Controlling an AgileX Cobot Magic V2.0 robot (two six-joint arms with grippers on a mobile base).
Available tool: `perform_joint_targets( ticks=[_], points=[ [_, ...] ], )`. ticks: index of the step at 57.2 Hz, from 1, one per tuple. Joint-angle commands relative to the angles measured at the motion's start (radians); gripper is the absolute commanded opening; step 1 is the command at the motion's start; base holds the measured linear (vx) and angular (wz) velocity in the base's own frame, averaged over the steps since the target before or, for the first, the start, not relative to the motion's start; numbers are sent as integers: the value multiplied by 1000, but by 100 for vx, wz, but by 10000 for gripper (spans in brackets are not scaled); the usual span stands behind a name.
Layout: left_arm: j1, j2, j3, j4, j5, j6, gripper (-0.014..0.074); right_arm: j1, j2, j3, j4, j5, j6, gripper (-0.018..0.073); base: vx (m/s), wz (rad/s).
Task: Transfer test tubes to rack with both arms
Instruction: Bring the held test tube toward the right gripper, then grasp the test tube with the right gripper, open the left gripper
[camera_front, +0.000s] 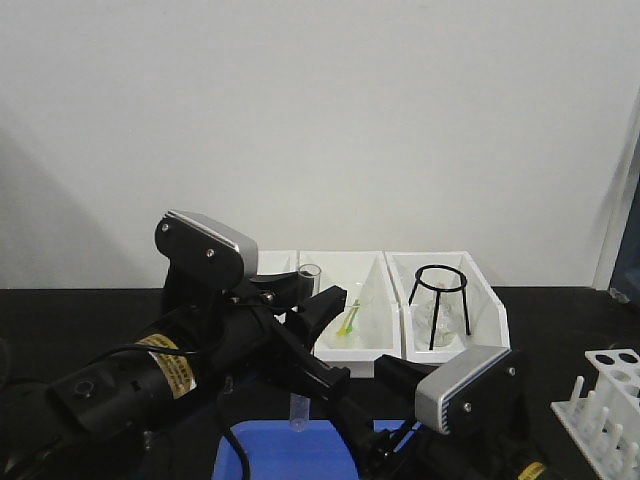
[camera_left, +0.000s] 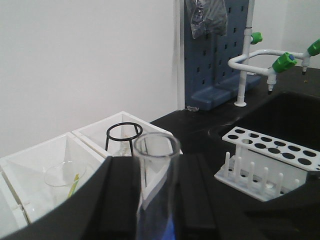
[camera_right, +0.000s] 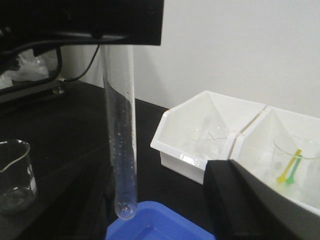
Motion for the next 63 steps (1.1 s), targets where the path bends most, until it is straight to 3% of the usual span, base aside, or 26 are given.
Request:
perform_joint_targets(
  ticks=[1, 17, 37, 63],
  points=[
    [-7, -34, -40, -1, -93, -15, -20, 0, 3, -33, -47, -164, 38, 442, 0, 0],
    [-44, -34, -40, 7, -81, -14, -20, 0, 79, -33, -86, -303, 82, 442, 0, 0],
    [-100, -34, -39, 8, -1, -10, -20, 0, 79, -33, -85, -309, 82, 442, 0, 0],
    [-103, -34, 11, 6, -40, -6, -20, 0, 79, -33, -81, -309, 82, 421, 0, 0]
  ],
)
